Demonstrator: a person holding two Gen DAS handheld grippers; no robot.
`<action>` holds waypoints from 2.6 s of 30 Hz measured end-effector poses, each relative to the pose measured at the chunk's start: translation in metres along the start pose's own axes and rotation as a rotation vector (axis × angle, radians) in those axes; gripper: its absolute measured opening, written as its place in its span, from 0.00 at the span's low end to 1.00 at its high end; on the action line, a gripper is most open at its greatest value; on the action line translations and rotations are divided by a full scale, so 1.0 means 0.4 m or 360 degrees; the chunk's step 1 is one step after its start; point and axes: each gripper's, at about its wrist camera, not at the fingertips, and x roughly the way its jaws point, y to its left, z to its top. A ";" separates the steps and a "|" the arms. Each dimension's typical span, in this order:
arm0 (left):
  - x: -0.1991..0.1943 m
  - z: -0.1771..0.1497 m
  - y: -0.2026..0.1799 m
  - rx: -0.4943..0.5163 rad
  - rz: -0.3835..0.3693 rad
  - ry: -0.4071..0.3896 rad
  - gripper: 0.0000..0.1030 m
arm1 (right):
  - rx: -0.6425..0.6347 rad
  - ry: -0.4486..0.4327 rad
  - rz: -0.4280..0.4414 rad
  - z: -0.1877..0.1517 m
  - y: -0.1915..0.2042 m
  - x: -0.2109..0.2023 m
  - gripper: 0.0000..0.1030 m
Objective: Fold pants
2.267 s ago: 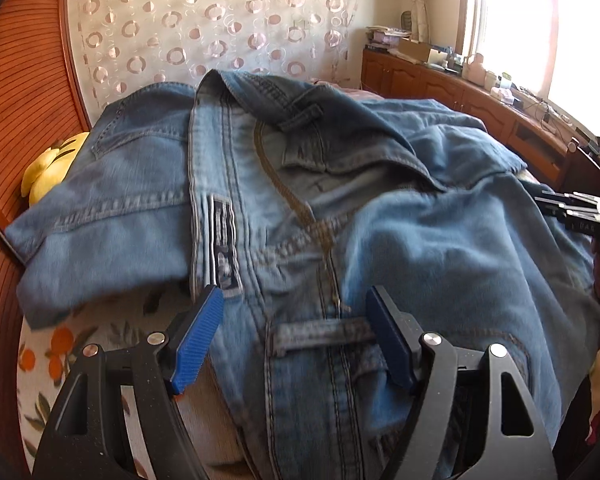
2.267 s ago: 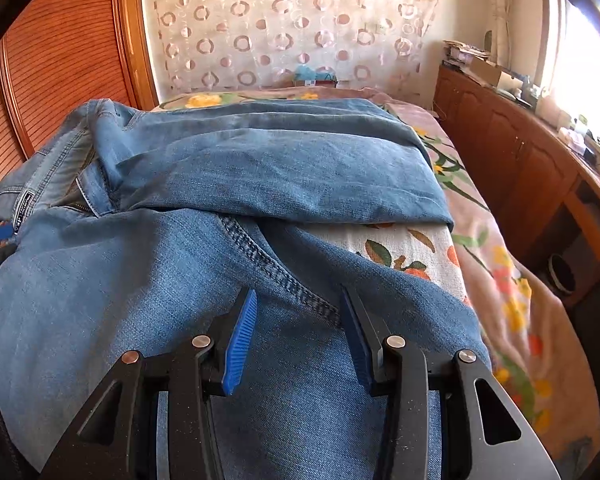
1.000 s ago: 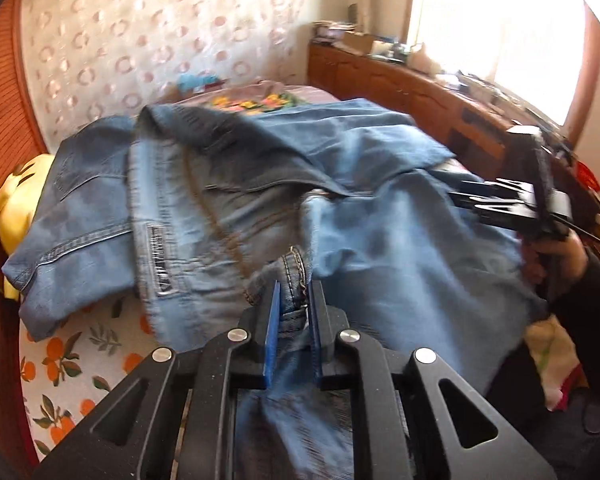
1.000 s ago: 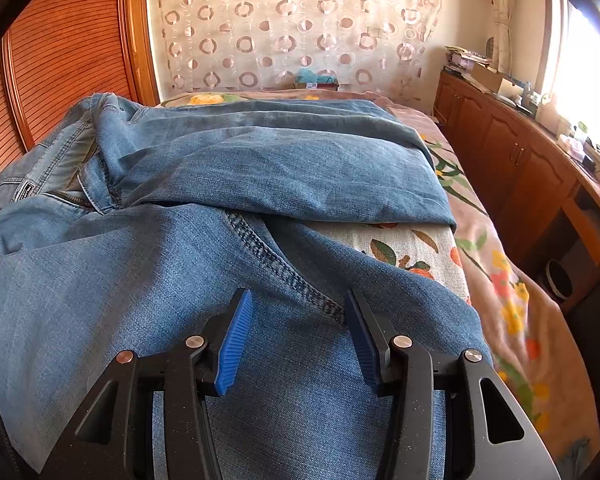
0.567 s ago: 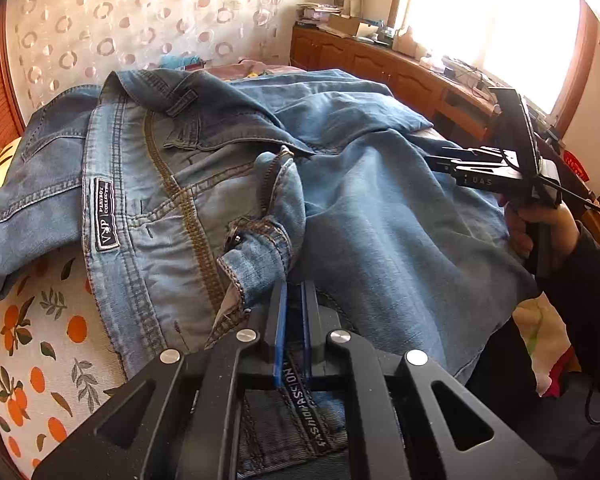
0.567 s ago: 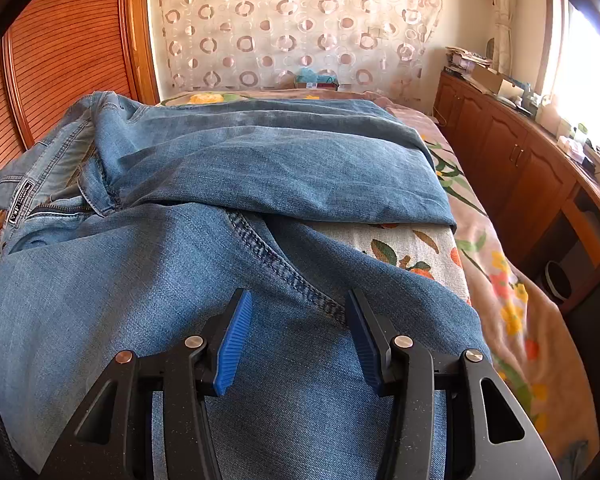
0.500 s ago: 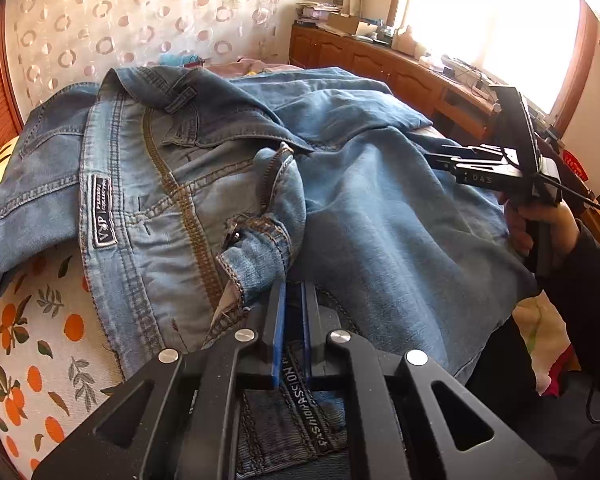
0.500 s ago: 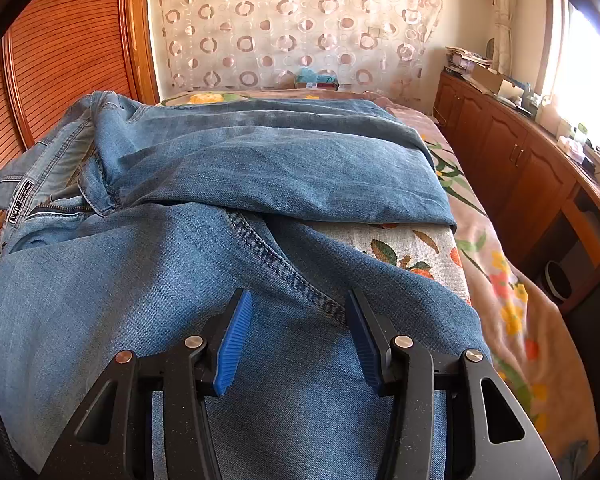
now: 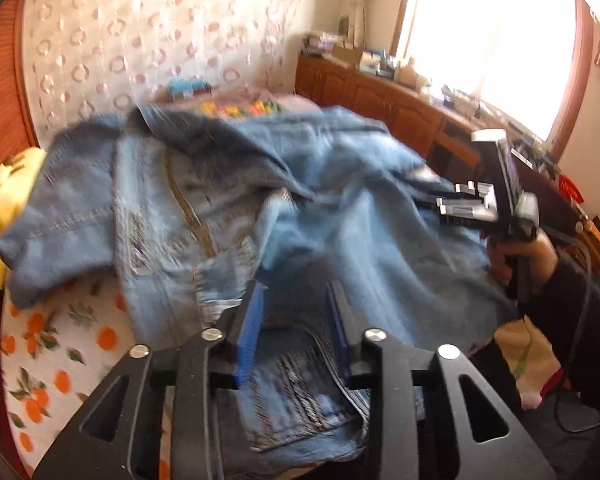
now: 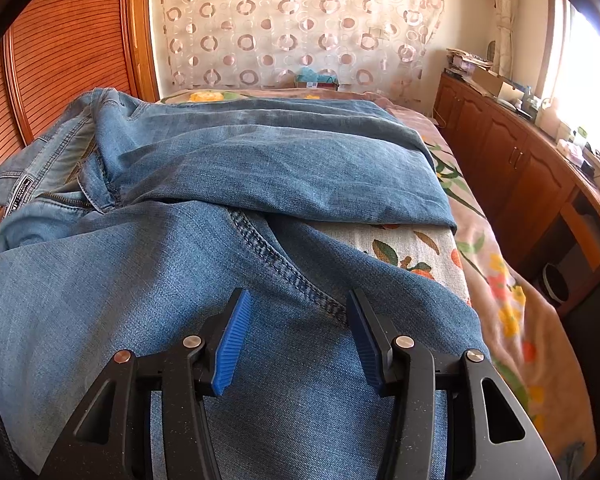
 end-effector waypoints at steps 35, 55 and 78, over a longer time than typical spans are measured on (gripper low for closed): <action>0.167 -0.016 0.073 -0.0117 0.0063 0.0194 0.43 | -0.0001 -0.0002 0.0003 0.000 0.001 0.000 0.51; 0.189 -0.028 0.029 0.0026 -0.0030 0.0258 0.22 | 0.0001 -0.0004 0.0006 0.003 0.000 0.002 0.51; 0.119 0.083 0.134 0.0147 0.0482 -0.0023 0.08 | 0.0003 -0.0007 0.0010 -0.001 0.002 0.003 0.51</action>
